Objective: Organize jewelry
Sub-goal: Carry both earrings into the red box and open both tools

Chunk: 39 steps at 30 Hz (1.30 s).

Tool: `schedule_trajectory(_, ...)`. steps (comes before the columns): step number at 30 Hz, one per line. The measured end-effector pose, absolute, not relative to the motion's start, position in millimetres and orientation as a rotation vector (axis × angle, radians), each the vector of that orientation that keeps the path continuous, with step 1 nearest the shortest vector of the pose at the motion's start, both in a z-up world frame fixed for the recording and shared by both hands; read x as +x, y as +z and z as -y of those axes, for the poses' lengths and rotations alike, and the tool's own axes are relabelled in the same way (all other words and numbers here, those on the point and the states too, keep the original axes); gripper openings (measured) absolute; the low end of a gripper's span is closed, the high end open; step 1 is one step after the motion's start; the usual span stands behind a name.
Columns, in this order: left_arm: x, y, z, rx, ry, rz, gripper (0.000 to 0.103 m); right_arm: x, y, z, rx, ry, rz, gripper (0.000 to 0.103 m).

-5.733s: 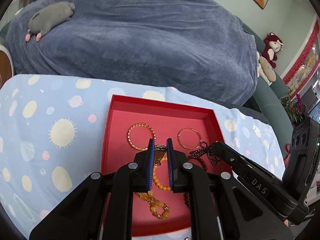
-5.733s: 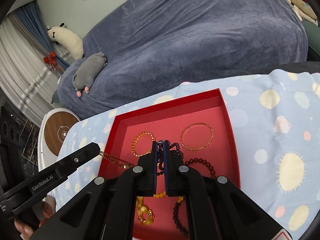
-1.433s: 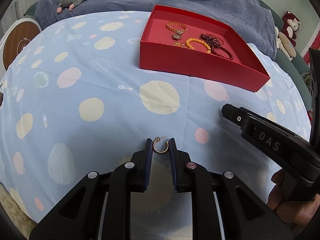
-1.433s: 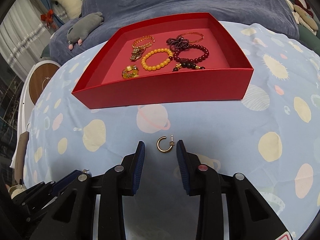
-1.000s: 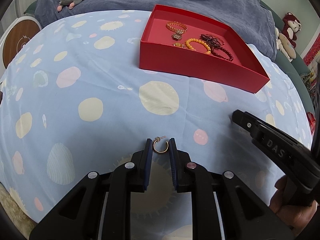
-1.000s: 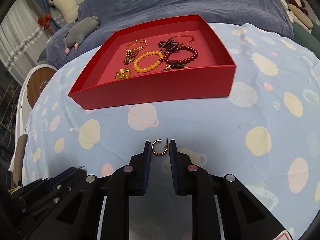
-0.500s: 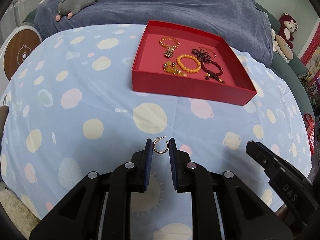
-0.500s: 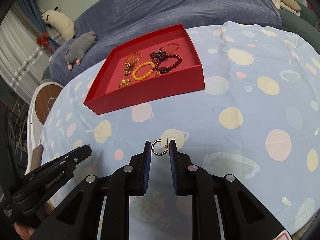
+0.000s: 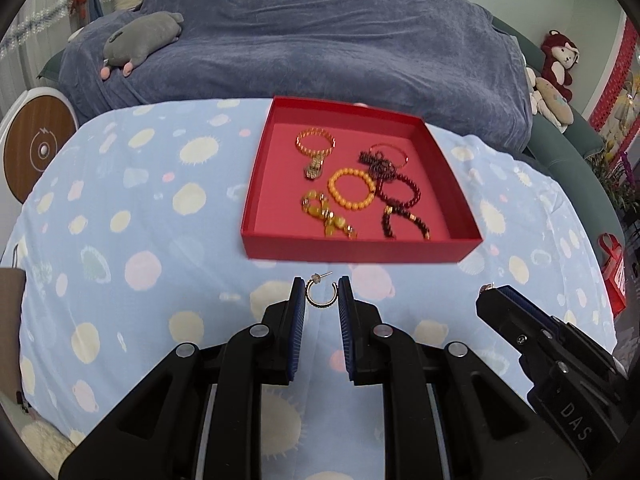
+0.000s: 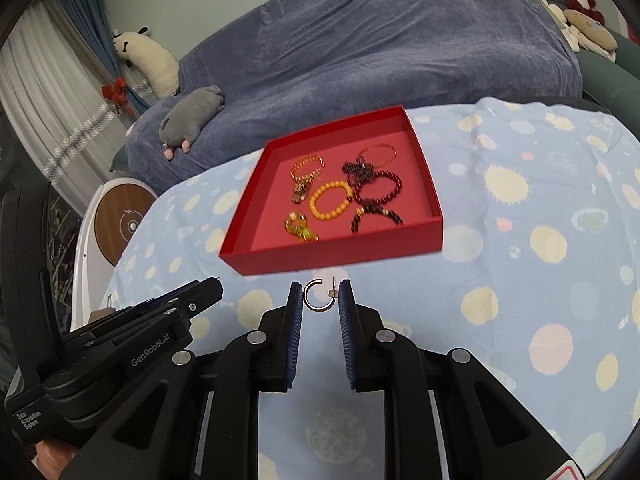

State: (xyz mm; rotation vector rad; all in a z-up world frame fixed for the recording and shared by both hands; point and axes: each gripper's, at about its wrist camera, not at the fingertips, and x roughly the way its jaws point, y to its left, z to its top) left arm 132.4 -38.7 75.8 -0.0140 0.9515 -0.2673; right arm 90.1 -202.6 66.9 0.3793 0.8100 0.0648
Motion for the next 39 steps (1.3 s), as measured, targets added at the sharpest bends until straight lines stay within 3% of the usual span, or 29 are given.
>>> schedule_trajectory(15, 212, 83, 57, -0.007, -0.265, -0.914, 0.017, 169, 75, 214, 0.31, 0.062, -0.782, 0.017)
schedule_trajectory(39, 285, 28, 77, 0.011, -0.242, -0.998, 0.017, 254, 20, 231, 0.307, 0.021, -0.874, 0.017)
